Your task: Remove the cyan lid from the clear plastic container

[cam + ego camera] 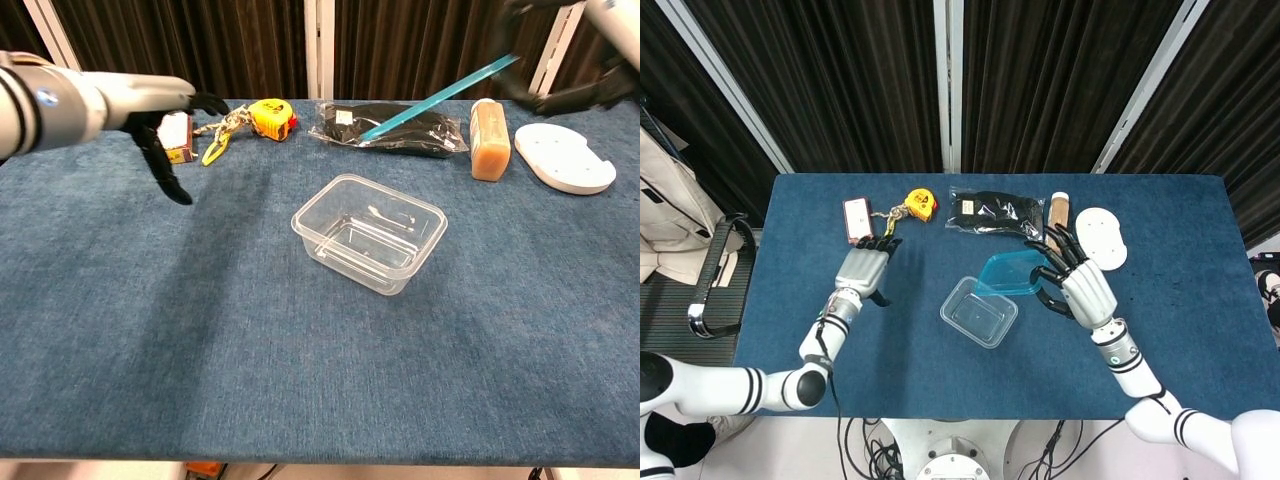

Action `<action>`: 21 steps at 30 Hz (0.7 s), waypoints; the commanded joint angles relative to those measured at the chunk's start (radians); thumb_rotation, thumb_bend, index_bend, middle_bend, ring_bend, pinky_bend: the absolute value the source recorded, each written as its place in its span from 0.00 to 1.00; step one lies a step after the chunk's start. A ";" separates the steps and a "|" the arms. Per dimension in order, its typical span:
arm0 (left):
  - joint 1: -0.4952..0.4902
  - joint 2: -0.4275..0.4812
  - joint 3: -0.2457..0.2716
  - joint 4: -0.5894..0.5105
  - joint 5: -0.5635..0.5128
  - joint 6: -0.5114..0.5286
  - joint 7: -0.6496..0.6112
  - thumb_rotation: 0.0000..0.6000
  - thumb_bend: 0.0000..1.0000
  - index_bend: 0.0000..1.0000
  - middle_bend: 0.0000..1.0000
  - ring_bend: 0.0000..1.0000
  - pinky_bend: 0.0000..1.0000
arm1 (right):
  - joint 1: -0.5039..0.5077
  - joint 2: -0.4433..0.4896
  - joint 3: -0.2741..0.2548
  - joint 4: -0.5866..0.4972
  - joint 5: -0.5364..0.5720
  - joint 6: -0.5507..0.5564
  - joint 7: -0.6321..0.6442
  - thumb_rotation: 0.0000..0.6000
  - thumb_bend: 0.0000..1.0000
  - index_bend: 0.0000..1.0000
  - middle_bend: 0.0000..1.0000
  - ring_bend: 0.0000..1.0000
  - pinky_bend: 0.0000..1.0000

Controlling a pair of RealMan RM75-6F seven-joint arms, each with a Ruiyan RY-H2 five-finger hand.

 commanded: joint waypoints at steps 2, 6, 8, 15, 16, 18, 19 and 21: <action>0.046 0.041 0.011 -0.016 0.044 0.020 -0.029 1.00 0.05 0.00 0.00 0.00 0.05 | -0.052 0.117 -0.012 -0.086 0.046 -0.036 -0.043 1.00 0.67 0.69 0.20 0.00 0.00; 0.092 0.059 0.020 -0.016 0.098 0.039 -0.060 1.00 0.05 0.00 0.00 0.00 0.05 | -0.092 0.184 -0.024 -0.134 0.089 -0.073 -0.073 1.00 0.67 0.69 0.20 0.00 0.00; 0.113 0.059 0.023 -0.012 0.119 0.045 -0.074 1.00 0.05 0.00 0.00 0.00 0.05 | -0.101 0.179 -0.019 -0.115 0.103 -0.079 -0.066 1.00 0.67 0.68 0.20 0.00 0.00; 0.147 0.065 0.020 -0.015 0.140 0.039 -0.072 1.00 0.05 0.00 0.00 0.00 0.04 | -0.073 0.055 -0.014 0.076 0.096 -0.119 0.002 1.00 0.65 0.63 0.20 0.00 0.00; 0.150 0.068 0.019 -0.017 0.143 0.040 -0.070 1.00 0.05 0.00 0.00 0.00 0.04 | -0.068 0.036 -0.016 0.104 0.095 -0.127 0.014 1.00 0.64 0.61 0.20 0.00 0.00; 0.161 0.077 0.014 -0.018 0.153 0.045 -0.073 1.00 0.05 0.00 0.00 0.00 0.03 | -0.062 -0.003 -0.024 0.160 0.093 -0.148 0.031 1.00 0.55 0.48 0.15 0.00 0.00; 0.166 0.081 0.012 -0.016 0.160 0.048 -0.077 1.00 0.05 0.00 0.00 0.00 0.03 | -0.062 -0.016 -0.031 0.178 0.091 -0.158 0.030 1.00 0.46 0.35 0.10 0.00 0.00; 0.181 0.089 0.010 0.002 0.182 0.053 -0.088 1.00 0.05 0.00 0.00 0.00 0.01 | -0.067 -0.027 -0.049 0.193 0.089 -0.184 0.005 1.00 0.26 0.10 0.02 0.00 0.00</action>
